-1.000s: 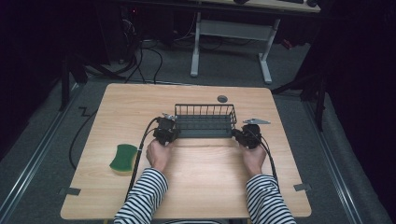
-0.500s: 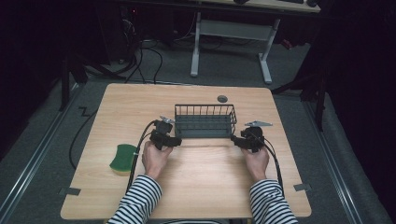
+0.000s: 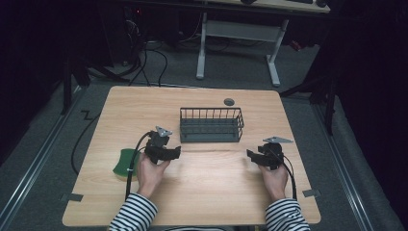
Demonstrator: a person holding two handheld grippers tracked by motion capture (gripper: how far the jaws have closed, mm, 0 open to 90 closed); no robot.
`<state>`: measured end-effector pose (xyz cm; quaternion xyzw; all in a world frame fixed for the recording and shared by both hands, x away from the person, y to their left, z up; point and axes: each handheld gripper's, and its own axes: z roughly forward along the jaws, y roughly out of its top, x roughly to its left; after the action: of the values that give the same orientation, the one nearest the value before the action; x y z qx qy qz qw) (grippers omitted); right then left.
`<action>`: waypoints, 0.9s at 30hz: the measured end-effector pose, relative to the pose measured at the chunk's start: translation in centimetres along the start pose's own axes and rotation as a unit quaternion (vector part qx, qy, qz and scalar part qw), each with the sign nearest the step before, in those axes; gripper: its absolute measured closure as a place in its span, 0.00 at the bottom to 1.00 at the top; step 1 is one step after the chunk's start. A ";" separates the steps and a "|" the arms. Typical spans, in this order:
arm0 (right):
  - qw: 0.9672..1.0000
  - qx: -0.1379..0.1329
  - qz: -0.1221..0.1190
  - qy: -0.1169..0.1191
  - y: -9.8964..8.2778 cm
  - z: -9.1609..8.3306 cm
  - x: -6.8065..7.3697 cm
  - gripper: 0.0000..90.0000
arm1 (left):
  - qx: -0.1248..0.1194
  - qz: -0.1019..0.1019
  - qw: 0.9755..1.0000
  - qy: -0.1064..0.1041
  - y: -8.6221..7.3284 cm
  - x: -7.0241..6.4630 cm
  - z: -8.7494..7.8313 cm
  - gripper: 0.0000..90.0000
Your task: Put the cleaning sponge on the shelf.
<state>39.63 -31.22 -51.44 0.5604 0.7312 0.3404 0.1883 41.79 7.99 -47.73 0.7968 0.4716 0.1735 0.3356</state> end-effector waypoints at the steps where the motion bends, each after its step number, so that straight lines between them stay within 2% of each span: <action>1: 1.000 0.000 0.000 0.000 0.0 0.0 0.0 0.46 | -0.001 0.001 1.000 0.001 -0.1 0.0 -0.2 0.34; 8: 1.000 0.001 -0.004 -0.008 -2.3 -1.2 -0.2 0.46 | -0.009 0.003 1.000 -0.001 -1.4 0.7 -2.2 0.33; 11: 1.000 -0.005 -0.013 -0.023 -3.5 -1.8 -0.3 0.45 | -0.009 -0.005 1.000 -0.002 -2.1 1.3 -3.1 0.32; 14: 0.999 -0.010 -0.017 -0.029 -4.0 -2.1 -0.3 0.44 | -0.010 -0.007 1.000 0.003 -2.6 1.9 -4.0 0.31; 15: 0.999 -0.016 -0.022 -0.033 -4.2 -2.1 -0.3 0.44 | -0.012 -0.010 1.000 0.006 -2.8 2.2 -4.5 0.31; 20: 0.998 -0.009 -0.051 -0.037 -4.5 -2.2 0.0 0.37 | -0.013 -0.024 1.000 0.014 -3.6 3.9 -6.3 0.29; 23: 0.998 -0.009 -0.050 -0.037 -4.5 -2.2 0.0 0.37 | -0.011 -0.040 0.999 0.016 -4.2 5.1 -7.4 0.29; 27: 0.998 -0.008 -0.051 -0.035 -4.5 -2.2 0.0 0.36 | -0.001 -0.059 0.998 0.031 -5.1 7.0 -8.4 0.27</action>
<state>35.10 -32.47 -53.05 0.5323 0.7490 0.3163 0.2359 37.00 18.84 -45.62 0.7615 0.5275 0.1783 0.3317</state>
